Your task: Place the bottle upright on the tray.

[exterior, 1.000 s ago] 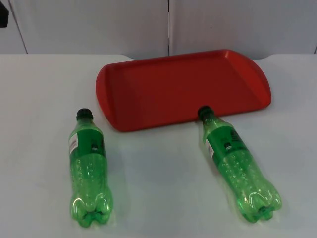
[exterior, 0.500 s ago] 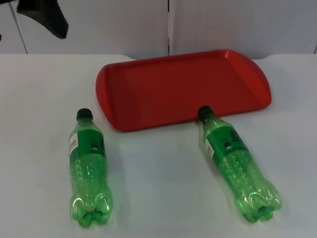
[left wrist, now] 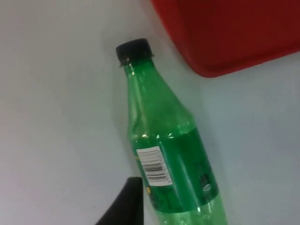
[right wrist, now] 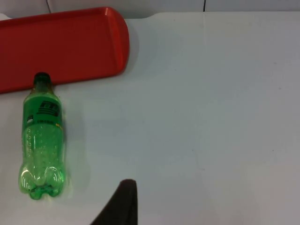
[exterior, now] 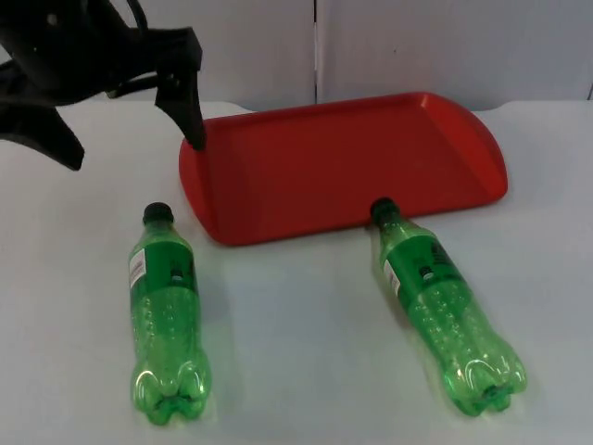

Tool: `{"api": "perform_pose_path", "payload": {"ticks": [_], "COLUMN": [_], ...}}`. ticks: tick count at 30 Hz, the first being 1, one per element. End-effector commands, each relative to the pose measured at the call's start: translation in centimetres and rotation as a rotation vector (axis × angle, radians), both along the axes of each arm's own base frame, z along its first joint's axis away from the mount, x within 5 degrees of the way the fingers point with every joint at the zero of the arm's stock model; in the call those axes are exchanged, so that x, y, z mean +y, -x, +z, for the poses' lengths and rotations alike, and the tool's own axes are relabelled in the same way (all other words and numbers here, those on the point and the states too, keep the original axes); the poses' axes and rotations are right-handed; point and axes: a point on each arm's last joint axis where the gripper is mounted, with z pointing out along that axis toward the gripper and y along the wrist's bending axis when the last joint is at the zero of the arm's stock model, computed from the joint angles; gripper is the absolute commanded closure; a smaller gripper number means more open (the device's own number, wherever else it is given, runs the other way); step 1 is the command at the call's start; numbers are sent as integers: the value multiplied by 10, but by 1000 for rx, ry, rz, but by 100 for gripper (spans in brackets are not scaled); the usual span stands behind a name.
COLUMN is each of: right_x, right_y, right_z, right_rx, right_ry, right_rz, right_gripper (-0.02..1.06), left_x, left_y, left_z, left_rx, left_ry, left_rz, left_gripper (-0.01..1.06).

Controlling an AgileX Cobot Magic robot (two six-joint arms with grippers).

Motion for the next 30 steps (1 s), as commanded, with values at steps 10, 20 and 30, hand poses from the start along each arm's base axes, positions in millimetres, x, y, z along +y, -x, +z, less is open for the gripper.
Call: {"api": "perform_pose_path", "payload": {"ticks": [10, 20, 30], "right_x": [0, 0, 0], "right_y": [0, 0, 0], "right_z": [1, 1, 1], "right_rx": [-10, -10, -10], "right_ry": [-1, -1, -1], "right_rz": [-5, -5, -5], "right_gripper": [0, 0, 0], "left_x": [-7, -22, -25], "left_y": [-5, -11, -21], "left_z": [-34, -69, -107], "left_rx": [118, 163, 169], "left_ry": [-63, -78, -81], "left_rz": [65, 58, 68], "left_gripper": [0, 0, 0]}}
